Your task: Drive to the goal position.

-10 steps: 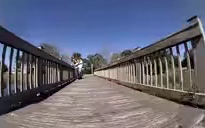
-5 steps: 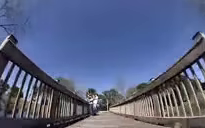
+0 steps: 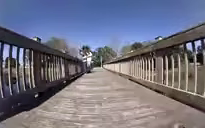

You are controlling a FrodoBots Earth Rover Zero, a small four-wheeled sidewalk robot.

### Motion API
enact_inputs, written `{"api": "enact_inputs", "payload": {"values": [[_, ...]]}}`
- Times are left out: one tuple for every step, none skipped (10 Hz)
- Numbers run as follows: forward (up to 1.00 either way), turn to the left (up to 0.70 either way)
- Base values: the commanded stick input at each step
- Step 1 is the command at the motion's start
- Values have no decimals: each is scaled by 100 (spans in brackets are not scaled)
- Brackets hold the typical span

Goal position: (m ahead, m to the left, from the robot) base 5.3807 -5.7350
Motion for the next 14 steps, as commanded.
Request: {"api": "enact_inputs", "payload": {"values": [[70,-2],[70,-3],[70,-3],[70,-3],[70,-4],[70,-4],[70,-4],[70,-4],[70,-5],[70,-8],[70,-9],[70,-9],[70,-9],[70,-9]]}}
